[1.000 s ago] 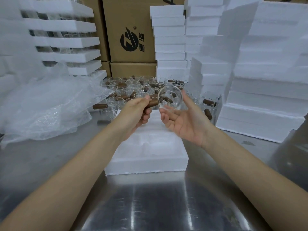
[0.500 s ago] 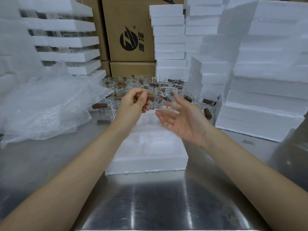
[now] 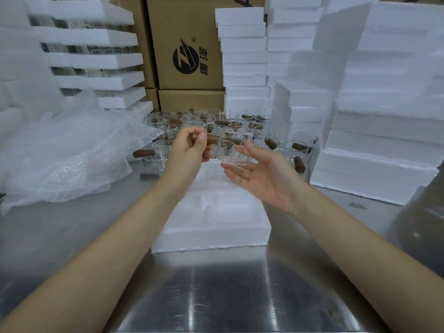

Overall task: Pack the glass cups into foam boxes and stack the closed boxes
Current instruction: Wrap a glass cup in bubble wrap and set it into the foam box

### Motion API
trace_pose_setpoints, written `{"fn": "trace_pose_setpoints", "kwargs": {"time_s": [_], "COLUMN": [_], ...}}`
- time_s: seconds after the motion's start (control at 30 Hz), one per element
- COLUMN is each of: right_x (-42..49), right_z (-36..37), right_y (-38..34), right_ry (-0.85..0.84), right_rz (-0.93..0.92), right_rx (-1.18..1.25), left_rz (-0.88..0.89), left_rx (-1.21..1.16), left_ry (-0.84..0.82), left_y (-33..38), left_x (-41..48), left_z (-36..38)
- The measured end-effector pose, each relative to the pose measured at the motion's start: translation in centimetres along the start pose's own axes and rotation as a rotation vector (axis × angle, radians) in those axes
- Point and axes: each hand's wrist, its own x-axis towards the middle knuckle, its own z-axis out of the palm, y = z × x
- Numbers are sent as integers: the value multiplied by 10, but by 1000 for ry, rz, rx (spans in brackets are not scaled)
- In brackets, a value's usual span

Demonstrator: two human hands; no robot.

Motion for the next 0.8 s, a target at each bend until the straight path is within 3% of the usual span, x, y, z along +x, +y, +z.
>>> {"fn": "trace_pose_setpoints", "kwargs": {"time_s": [0.1,0.3,0.5,0.8], "right_x": [0,0,4,4], "right_z": [0,3,1,4], "right_y": [2,9,10,14], "right_ry": [-80,-130,-2,70], "right_rz": [-60,-215,-236,-257], "right_rx": [-49,-217,-27,-105], "left_rz": [-9,-93,-6,-58], "left_rx": [-25,97,97,54], "left_ry": [-16,-239,-261,-280], "left_y": [-1,-2,-1,-3], "left_x": [-1,-4,-3,-5], "left_z": [1,7,2,3]}}
